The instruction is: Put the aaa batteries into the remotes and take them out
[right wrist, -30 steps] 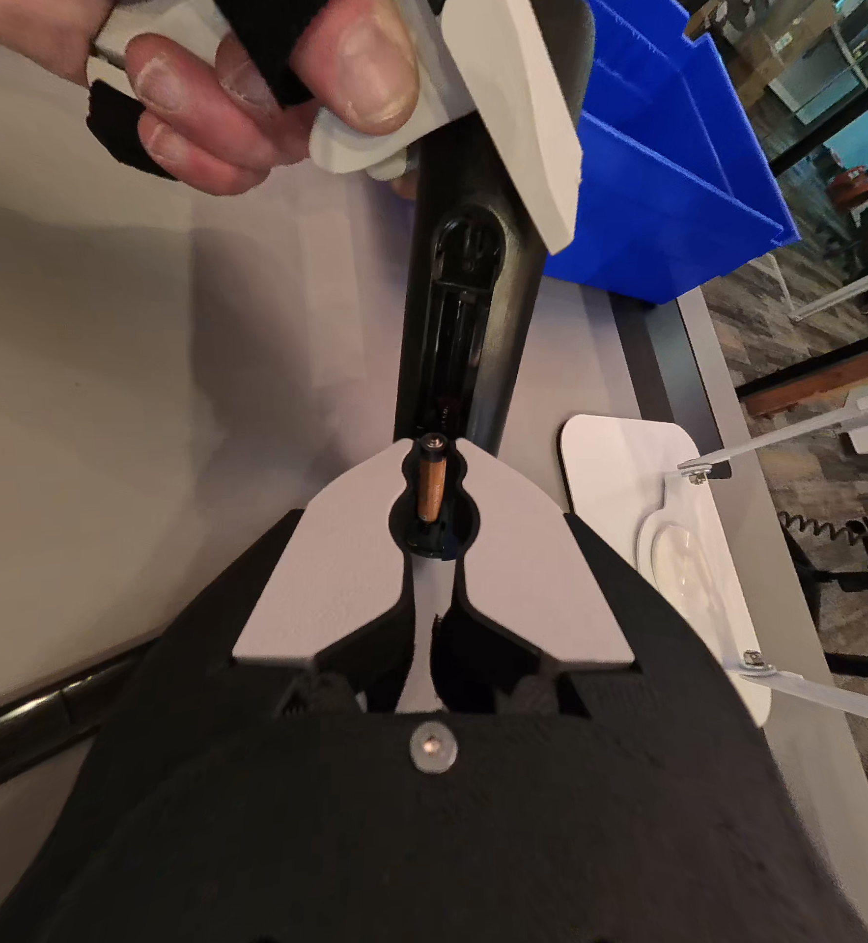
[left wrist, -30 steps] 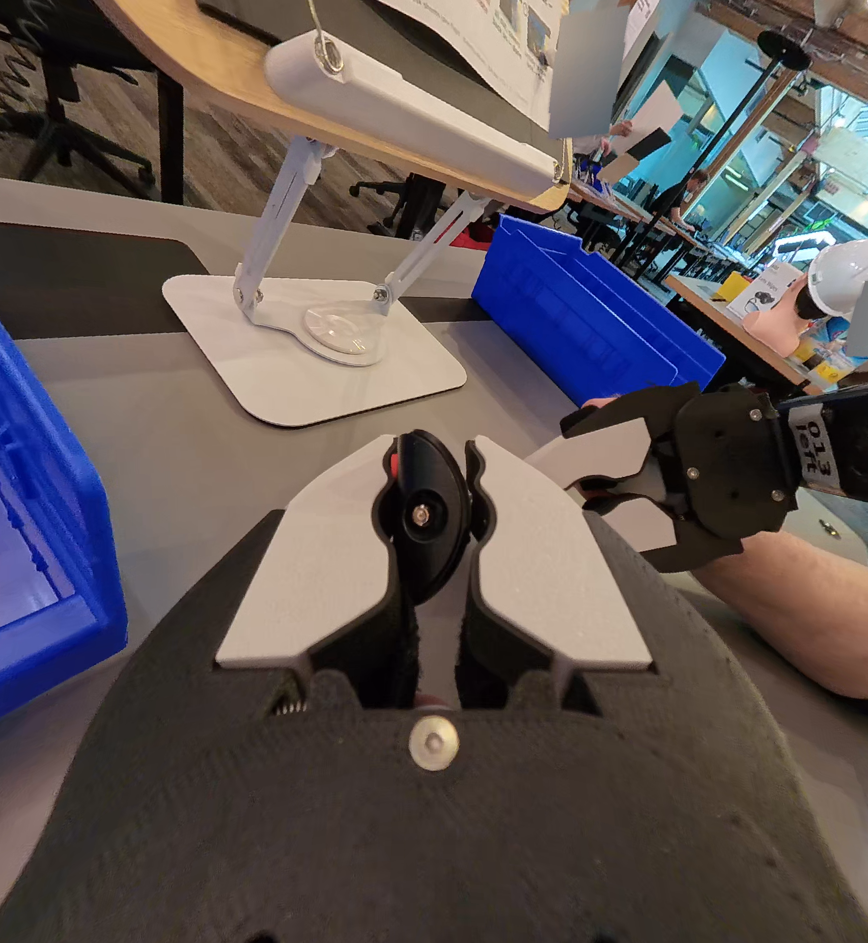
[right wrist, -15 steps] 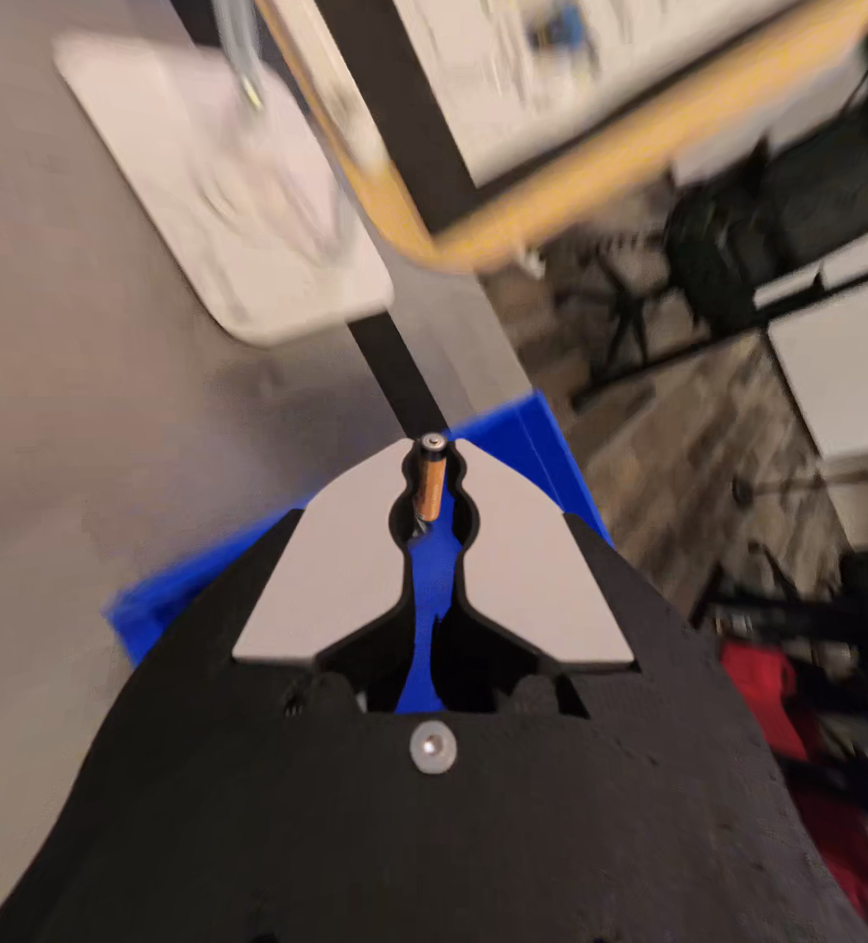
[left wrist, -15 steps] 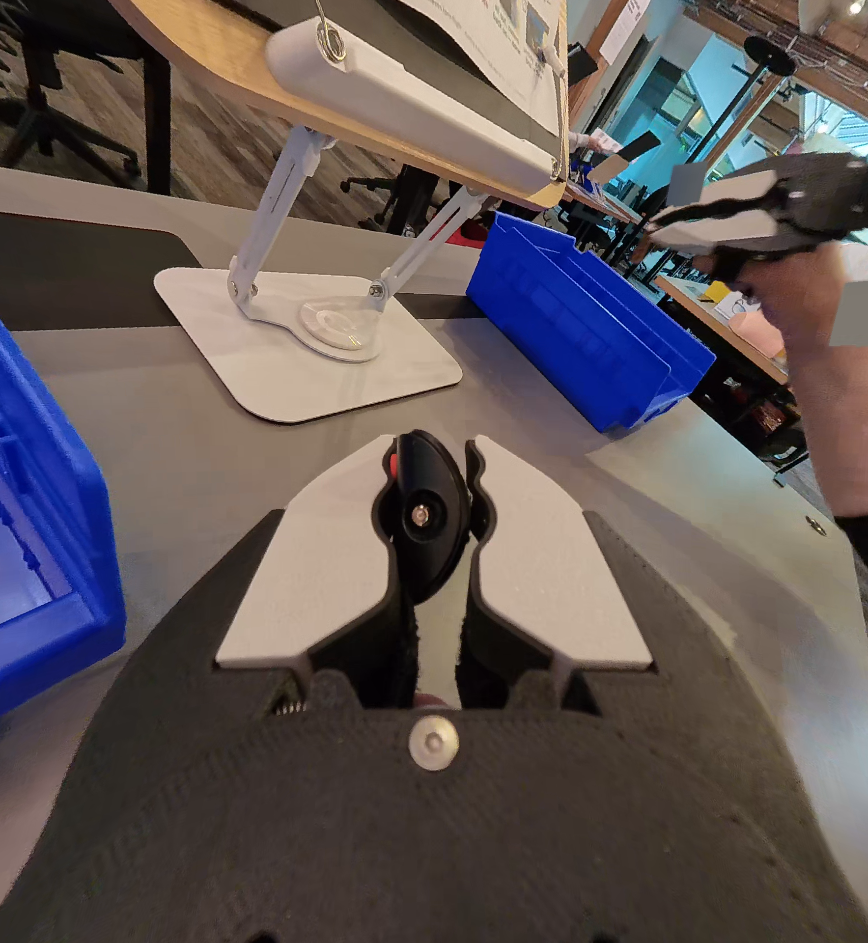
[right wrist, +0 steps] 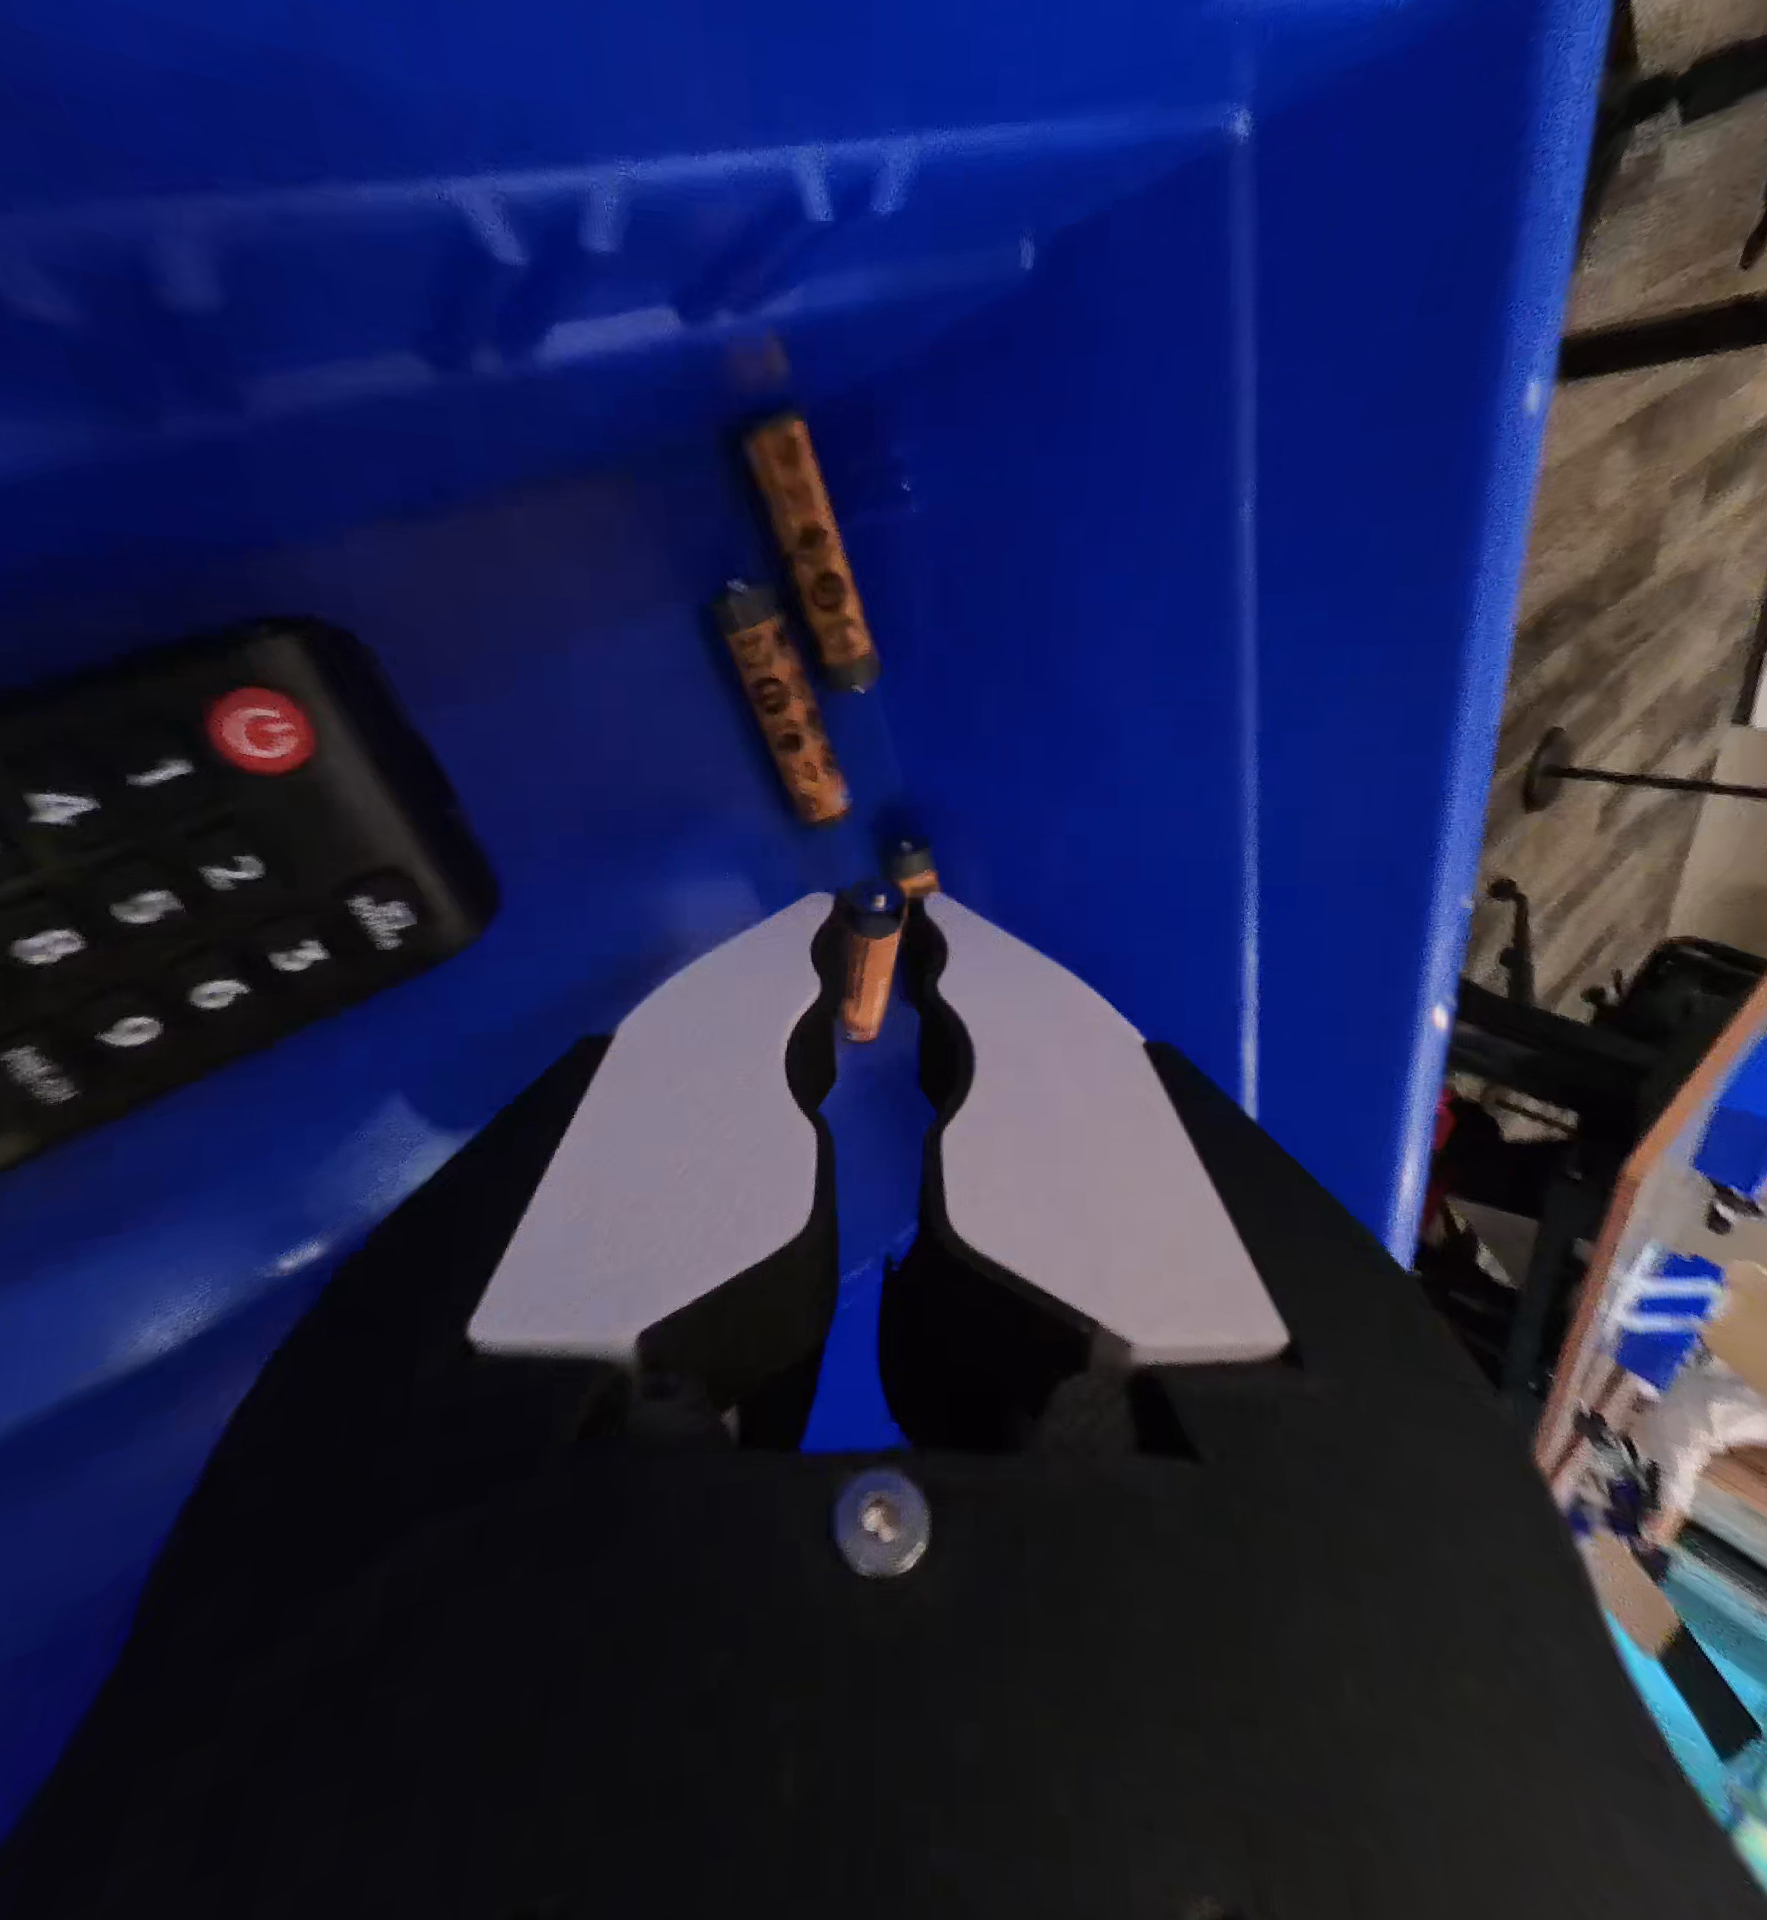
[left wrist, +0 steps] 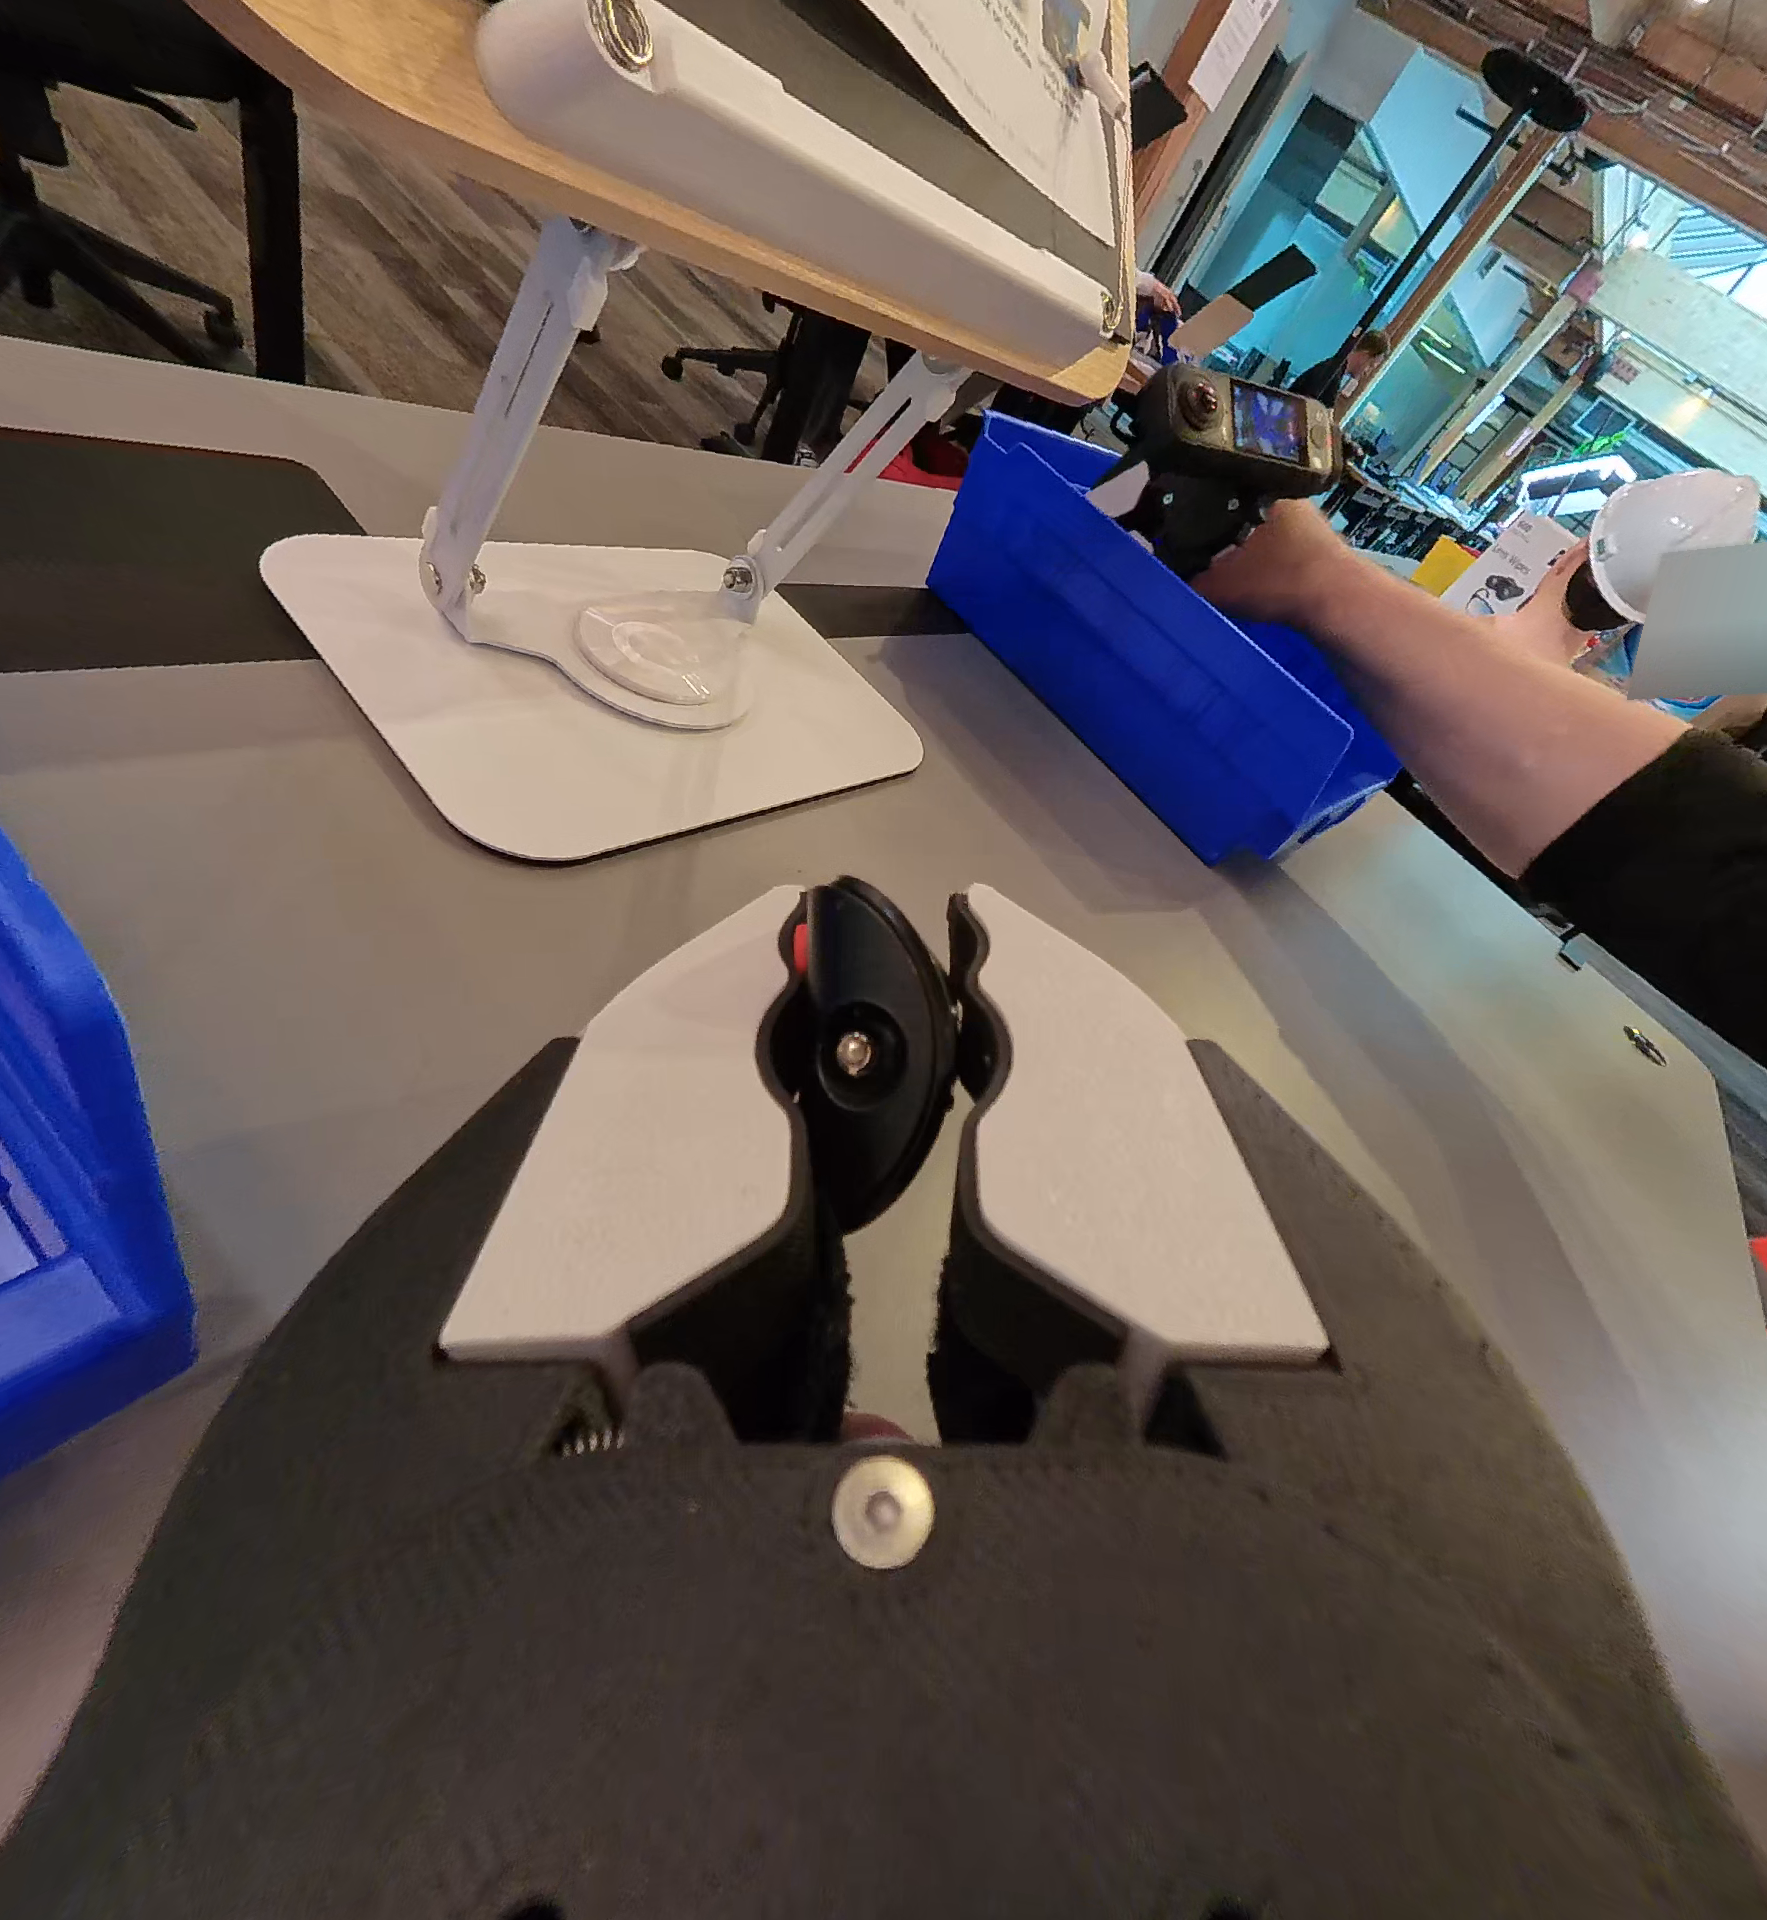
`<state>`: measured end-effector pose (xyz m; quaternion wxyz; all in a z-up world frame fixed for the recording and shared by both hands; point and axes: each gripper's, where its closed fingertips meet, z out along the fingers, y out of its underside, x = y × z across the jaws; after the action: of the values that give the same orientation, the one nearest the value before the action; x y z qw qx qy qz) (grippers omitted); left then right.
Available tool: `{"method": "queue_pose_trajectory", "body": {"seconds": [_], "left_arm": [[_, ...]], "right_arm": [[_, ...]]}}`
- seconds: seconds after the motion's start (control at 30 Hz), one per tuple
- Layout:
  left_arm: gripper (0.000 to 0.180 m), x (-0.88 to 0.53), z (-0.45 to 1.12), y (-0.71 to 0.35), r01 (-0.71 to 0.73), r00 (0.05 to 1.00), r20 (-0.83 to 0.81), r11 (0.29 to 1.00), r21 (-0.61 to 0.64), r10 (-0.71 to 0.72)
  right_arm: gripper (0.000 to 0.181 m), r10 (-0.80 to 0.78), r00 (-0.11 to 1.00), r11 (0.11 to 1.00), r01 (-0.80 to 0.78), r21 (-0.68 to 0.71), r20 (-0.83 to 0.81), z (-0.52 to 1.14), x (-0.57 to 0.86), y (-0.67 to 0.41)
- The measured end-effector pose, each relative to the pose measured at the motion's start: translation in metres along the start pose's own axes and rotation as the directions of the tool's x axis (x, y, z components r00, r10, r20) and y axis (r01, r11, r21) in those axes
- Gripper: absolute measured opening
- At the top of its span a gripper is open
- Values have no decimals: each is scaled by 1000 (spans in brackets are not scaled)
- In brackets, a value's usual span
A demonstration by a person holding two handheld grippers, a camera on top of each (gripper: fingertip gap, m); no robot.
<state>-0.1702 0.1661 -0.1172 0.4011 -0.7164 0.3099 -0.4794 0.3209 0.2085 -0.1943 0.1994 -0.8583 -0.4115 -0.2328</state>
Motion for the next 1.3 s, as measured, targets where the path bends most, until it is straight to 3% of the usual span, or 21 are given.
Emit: {"method": "queue_pose_trajectory", "body": {"seconds": [0.07,0.17,0.33,0.47,0.6,0.8,0.97,1.03,1.1,1.3], "left_arm": [[25,1,0,1,0,1000,-4,1000,-2,0],[25,1,1,1,6,1000,-8,1000,0,-6],[25,2,3,3,21,1000,-19,1000,0,-21],[25,2,4,4,43,999,-31,999,2,-43],[24,9,5,3,17,999,-50,1000,7,-17],[24,24,5,4,-5,994,-112,1000,5,5],[23,43,6,4,-43,980,-197,999,-6,41],[24,55,4,3,-120,962,-244,992,23,122],[24,65,1,-1,-161,943,-285,985,57,171],[35,92,-20,-18,-213,869,-412,959,186,273]], "right_arm": [[22,31,999,999,-31,19,13,-5,2,-1],[25,69,997,996,-68,50,-26,-31,11,1],[11,149,982,967,-119,226,-117,-139,1,-30],[18,136,989,887,-94,452,-62,-231,-69,-104],[27,25,989,759,-114,641,146,-272,-172,-195],[43,-74,880,758,-255,600,468,-223,-274,-269],[53,-91,878,794,-221,567,470,-174,-295,-300],[50,-133,795,771,-292,566,592,-176,-308,-311],[34,-226,682,732,-353,583,696,-188,-321,-316],[21,-399,392,681,-479,554,829,-227,-335,-309]]}}
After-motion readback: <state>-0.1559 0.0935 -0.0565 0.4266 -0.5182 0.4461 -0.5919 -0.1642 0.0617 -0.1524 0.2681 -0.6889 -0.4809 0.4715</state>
